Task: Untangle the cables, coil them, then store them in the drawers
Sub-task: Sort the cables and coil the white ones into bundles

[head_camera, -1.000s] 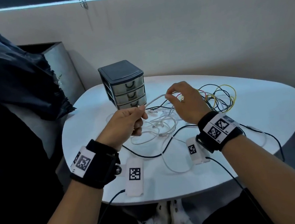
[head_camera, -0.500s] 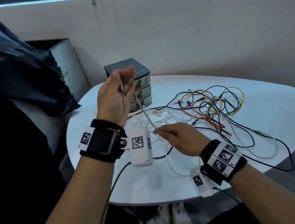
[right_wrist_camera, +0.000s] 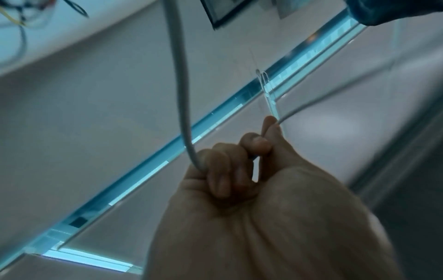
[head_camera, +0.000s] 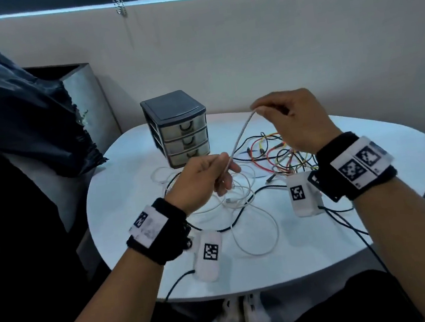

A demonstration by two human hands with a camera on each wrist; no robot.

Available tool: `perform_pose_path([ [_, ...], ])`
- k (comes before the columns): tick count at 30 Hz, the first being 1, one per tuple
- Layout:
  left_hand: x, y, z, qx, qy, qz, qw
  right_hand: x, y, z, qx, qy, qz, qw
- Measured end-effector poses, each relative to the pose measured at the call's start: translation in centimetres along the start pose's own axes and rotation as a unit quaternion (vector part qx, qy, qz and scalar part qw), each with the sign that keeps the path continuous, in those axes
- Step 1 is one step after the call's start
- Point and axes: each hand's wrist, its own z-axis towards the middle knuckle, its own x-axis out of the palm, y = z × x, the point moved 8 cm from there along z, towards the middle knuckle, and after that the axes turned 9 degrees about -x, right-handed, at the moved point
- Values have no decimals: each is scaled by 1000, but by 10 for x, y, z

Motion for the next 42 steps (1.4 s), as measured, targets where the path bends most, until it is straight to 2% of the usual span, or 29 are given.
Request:
perform_pose_path([
  [3,12,-25,-17,24,35,-152,987,21,-26,-6,50,7,26,998],
  [6,2,-49,-18,64,34,-298,952,56,-39,-25,93,112,31,989],
  [9,-26,-61,-5,102,-8,-421,901,87,-31,-47,79,227,-19,971],
  [10,-37,-62,0,107,-32,-435,893,93,-25,-54,72,254,-25,964],
  [12,-53,-55,12,104,-88,-395,909,100,-7,-66,62,290,-1,955],
  [14,-65,-44,18,87,-166,-259,947,95,18,-70,39,300,19,953],
  [16,-69,-35,17,75,-225,-84,968,79,42,-64,12,279,17,960],
  [18,-56,-28,14,75,-210,61,973,55,57,-52,-2,236,14,972],
  [20,-32,-20,9,66,-131,130,981,34,63,-40,-1,191,16,981],
  [22,-9,-19,-3,57,-51,114,991,19,64,-28,2,145,25,989],
  [25,6,-34,-18,61,21,-47,997,5,60,-11,8,64,44,997],
  [28,0,-57,-21,75,50,-205,975,1,45,3,40,-2,86,996],
  [30,-9,-73,-21,94,46,-280,954,8,34,11,55,-4,83,995],
  [32,-23,-85,-19,108,24,-351,930,23,27,13,62,34,49,996],
  [34,-38,-88,-14,113,-6,-404,908,40,24,6,73,101,9,992],
  [38,-61,-76,-6,108,-74,-447,885,70,51,-24,35,245,-32,968],
  [39,-65,-71,-4,108,-100,-427,892,74,65,-32,20,268,-15,963],
  [40,-69,-65,-4,113,-141,-370,911,78,77,-38,4,285,9,958],
  [42,-76,-58,-10,131,-244,-140,951,75,93,-45,0,287,85,954],
])
